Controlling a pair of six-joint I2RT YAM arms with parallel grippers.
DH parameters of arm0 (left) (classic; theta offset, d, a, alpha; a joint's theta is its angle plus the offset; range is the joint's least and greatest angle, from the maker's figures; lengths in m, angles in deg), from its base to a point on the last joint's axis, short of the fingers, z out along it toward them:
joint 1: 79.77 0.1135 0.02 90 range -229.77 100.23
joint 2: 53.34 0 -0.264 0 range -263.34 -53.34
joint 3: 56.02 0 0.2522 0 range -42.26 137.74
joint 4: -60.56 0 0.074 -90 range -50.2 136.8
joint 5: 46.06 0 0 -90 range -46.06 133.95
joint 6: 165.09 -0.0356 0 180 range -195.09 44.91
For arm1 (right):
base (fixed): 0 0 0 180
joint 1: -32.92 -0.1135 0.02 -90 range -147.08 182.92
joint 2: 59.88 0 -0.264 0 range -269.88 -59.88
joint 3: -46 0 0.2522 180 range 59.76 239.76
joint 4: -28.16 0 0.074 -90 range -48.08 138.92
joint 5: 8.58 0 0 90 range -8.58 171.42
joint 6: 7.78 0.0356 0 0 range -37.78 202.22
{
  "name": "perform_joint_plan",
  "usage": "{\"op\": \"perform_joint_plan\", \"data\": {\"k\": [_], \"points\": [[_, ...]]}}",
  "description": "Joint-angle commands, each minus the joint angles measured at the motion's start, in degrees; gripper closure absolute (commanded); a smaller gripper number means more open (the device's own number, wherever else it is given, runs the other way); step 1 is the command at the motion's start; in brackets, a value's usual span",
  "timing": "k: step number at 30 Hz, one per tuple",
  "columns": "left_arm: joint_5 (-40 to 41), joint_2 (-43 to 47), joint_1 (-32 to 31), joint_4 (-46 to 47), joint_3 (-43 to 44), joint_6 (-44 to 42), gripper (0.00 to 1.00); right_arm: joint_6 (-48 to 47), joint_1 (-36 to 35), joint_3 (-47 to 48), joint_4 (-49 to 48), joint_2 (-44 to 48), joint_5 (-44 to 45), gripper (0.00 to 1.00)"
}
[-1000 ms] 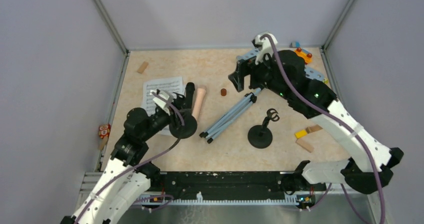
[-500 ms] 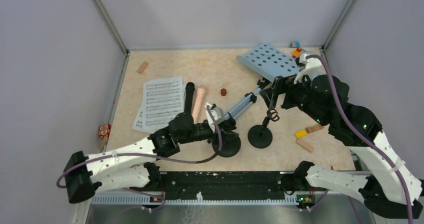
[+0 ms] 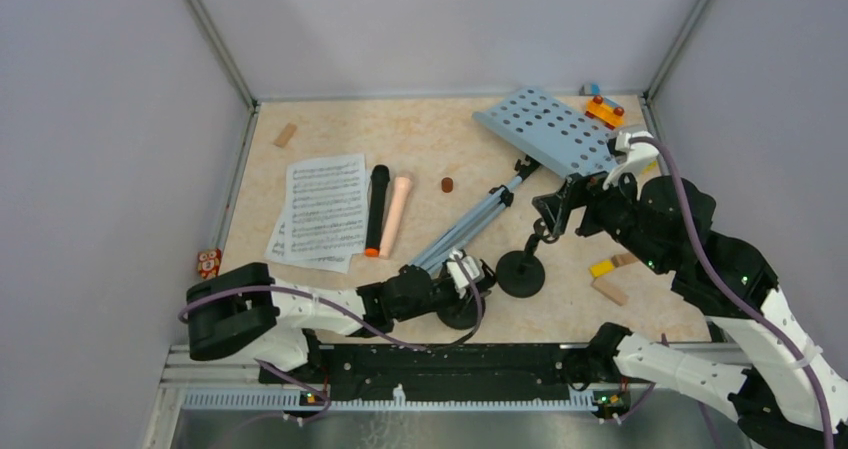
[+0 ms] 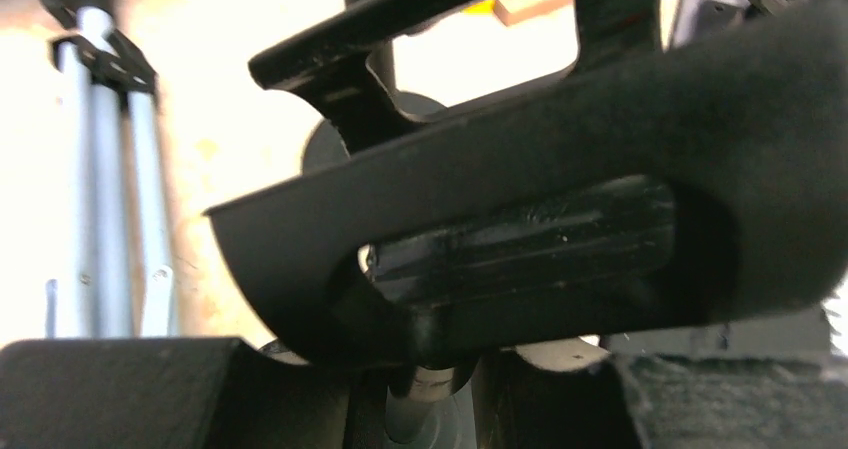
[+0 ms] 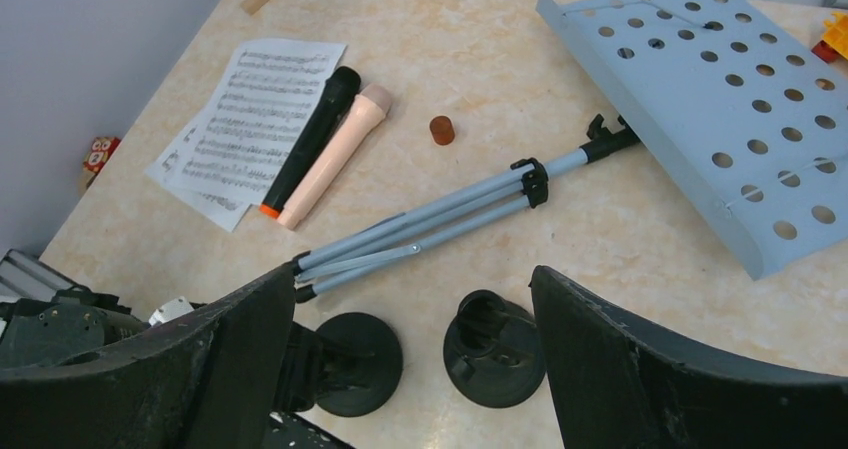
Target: Pack up the instrument practice props
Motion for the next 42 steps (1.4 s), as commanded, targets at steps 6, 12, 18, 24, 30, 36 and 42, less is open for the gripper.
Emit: {"op": "perform_joint_plan", "data": {"k": [6, 12, 18, 24, 30, 36, 42], "points": [[11.1, -8.9, 1.1, 27.9, 0.7, -6.0, 0.65, -1.5, -0.3, -3.6, -2.7, 2.0, -2.4, 0.14], [16.0, -10.4, 2.2, 27.1, 1.0, -6.5, 0.39, -1.5, -0.3, -3.5, -1.8, 2.4, -2.5, 0.14], [14.9, -5.0, 2.3, 19.0, 0.0, -4.1, 0.07, -1.0, -0.3, -3.1, -1.8, 2.4, -0.8, 0.14], [10.6, 8.5, 2.1, -2.3, 0.3, 0.2, 0.01, 2.4, -0.3, 2.7, 5.0, -5.3, 0.7, 0.11], [8.5, 22.1, 1.8, -25.8, 1.4, 7.1, 0.01, 2.0, 4.8, 6.2, 2.8, -12.0, -2.8, 0.09], [12.8, 34.9, 1.4, -48.1, 4.6, 16.9, 0.01, 5.0, 23.4, 5.3, -1.3, -13.6, -17.5, 0.08], [35.2, 47.3, 1.4, -75.4, 15.8, 37.9, 0.01, 5.0, 28.9, 3.9, 0.7, -9.7, -11.3, 0.08]]}}
